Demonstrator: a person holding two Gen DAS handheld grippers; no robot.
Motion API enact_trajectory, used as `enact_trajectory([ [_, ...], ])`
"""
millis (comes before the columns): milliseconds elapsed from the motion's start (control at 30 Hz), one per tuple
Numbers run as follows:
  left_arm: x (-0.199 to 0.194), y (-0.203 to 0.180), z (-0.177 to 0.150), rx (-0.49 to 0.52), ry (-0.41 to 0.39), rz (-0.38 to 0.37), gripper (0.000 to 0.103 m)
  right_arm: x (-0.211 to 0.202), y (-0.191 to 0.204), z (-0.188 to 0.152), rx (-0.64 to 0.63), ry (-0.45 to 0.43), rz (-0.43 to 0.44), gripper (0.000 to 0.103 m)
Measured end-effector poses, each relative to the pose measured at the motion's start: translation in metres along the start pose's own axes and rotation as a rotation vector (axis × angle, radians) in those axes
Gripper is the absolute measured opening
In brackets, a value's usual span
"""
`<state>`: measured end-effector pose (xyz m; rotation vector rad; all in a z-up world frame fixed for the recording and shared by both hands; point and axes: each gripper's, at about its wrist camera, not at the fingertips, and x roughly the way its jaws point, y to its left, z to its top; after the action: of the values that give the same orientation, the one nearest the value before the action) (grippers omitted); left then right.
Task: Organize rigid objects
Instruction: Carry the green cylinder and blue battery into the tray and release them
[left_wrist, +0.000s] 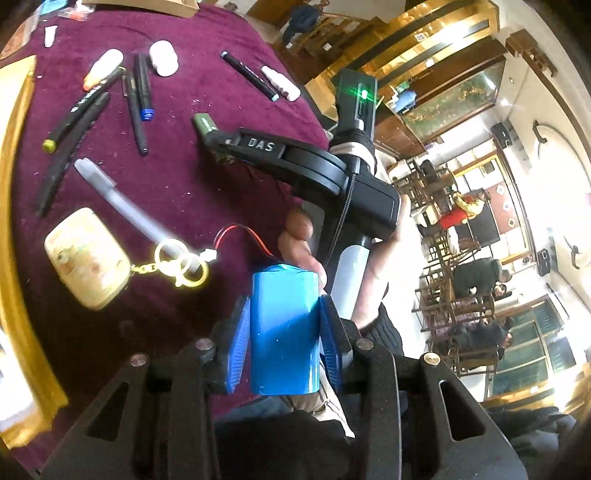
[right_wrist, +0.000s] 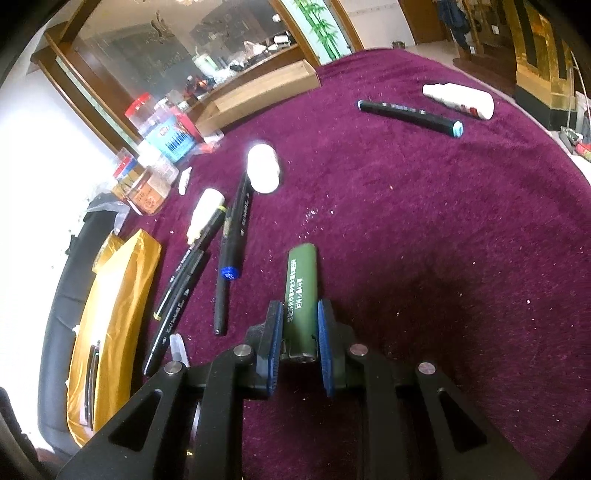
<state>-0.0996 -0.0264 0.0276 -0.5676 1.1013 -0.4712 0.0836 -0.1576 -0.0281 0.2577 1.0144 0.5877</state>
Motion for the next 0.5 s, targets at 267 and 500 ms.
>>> enact_trajectory([
  [267, -0.077, 0.023, -0.018, -0.051, -0.273, 0.107, 0.033, -0.042, 0.023, -0.016, 0.029, -0.116, 0.115, 0.010],
  [500, -0.123, 0.064, -0.027, -0.156, -0.396, 0.198, 0.033, -0.032, 0.048, -0.023, -0.080, -0.041, -0.016, 0.011],
])
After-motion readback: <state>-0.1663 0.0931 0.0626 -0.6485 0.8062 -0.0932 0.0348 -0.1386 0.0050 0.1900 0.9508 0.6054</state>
